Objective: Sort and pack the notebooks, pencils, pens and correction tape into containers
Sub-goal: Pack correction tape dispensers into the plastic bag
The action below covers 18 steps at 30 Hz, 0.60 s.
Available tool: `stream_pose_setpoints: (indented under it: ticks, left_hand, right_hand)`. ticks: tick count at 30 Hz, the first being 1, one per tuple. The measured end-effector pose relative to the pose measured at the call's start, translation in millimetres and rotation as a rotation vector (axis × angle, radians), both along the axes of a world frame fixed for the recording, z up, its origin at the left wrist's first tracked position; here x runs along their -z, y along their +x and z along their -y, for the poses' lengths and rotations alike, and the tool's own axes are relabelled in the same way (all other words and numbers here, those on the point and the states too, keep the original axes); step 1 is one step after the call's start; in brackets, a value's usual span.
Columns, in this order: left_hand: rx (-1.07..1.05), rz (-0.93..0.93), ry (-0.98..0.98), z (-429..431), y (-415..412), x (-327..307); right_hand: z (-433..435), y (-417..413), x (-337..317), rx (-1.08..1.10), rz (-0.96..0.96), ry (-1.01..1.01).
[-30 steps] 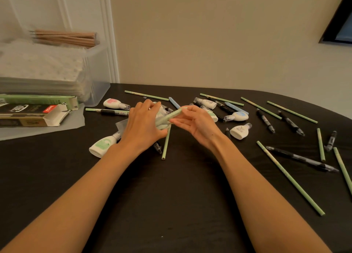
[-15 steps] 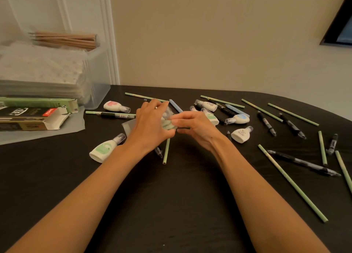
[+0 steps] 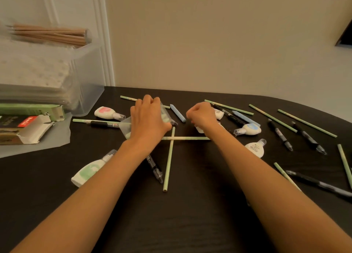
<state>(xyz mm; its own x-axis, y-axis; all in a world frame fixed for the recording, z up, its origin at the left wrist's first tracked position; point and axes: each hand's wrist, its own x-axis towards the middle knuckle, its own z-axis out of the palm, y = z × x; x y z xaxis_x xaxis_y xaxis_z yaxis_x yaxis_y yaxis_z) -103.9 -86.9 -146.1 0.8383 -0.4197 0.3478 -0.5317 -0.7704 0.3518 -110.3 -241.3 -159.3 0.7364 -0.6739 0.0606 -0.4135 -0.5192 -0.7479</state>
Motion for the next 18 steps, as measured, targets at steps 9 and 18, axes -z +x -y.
stream_pose_setpoints:
  ticks: [9,18]
  left_hand:
    - [0.049,0.004,0.012,-2.4,11.3,6.1]
    - [0.181,0.072,-0.048,2.8,-13.9,0.9]
  right_hand:
    - [-13.9,21.9,-8.8,-0.121,-0.282,-0.343]
    - [-11.8,-46.3,-21.5,-0.168,0.251,0.653]
